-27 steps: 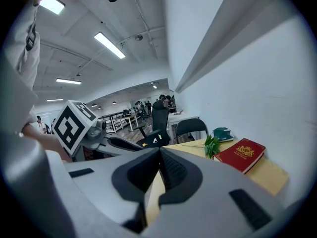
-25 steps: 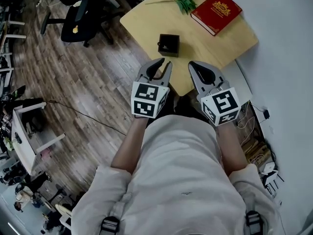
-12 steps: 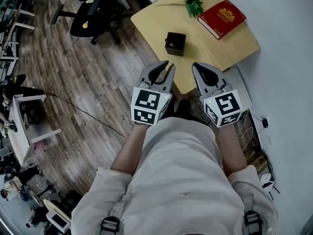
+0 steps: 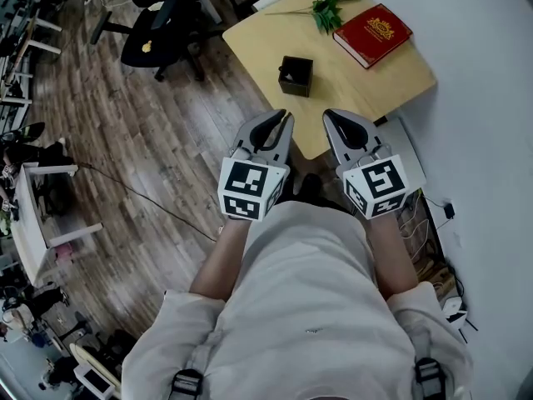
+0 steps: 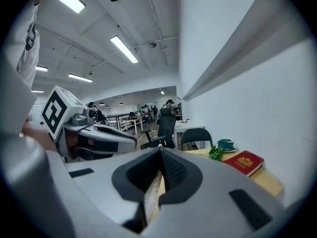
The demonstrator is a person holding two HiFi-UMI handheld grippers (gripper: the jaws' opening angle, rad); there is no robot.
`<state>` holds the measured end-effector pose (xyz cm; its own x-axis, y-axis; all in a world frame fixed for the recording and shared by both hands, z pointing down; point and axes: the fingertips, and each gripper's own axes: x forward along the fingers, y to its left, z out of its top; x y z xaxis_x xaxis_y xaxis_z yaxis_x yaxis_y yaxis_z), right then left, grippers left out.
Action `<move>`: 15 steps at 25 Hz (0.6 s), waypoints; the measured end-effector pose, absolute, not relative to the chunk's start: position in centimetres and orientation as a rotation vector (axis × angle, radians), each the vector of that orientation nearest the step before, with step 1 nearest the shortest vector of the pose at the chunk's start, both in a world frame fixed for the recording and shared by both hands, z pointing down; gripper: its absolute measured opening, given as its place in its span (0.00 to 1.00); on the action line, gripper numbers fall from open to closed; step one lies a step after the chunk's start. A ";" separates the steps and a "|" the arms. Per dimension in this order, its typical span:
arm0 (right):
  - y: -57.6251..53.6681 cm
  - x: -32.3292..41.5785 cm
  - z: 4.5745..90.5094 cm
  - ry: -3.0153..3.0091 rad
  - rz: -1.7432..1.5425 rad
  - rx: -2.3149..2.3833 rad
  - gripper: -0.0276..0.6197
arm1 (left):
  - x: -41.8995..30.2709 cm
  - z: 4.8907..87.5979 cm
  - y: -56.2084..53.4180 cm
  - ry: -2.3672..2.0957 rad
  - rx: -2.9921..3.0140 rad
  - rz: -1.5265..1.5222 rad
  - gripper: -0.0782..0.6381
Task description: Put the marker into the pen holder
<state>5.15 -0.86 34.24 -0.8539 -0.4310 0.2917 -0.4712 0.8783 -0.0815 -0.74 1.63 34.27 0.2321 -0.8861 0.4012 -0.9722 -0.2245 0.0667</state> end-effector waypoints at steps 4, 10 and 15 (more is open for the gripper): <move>-0.6 5.6 34.1 -2.788 0.215 0.689 0.04 | -0.1 33.6 1.8 -1.733 2.229 0.379 0.14; -0.3 5.9 34.2 -2.780 0.221 0.700 0.04 | 0.2 33.4 2.0 -1.724 2.244 0.363 0.13; -0.5 5.8 34.2 -2.779 0.215 0.709 0.04 | 0.2 33.5 1.7 -1.713 2.253 0.355 0.12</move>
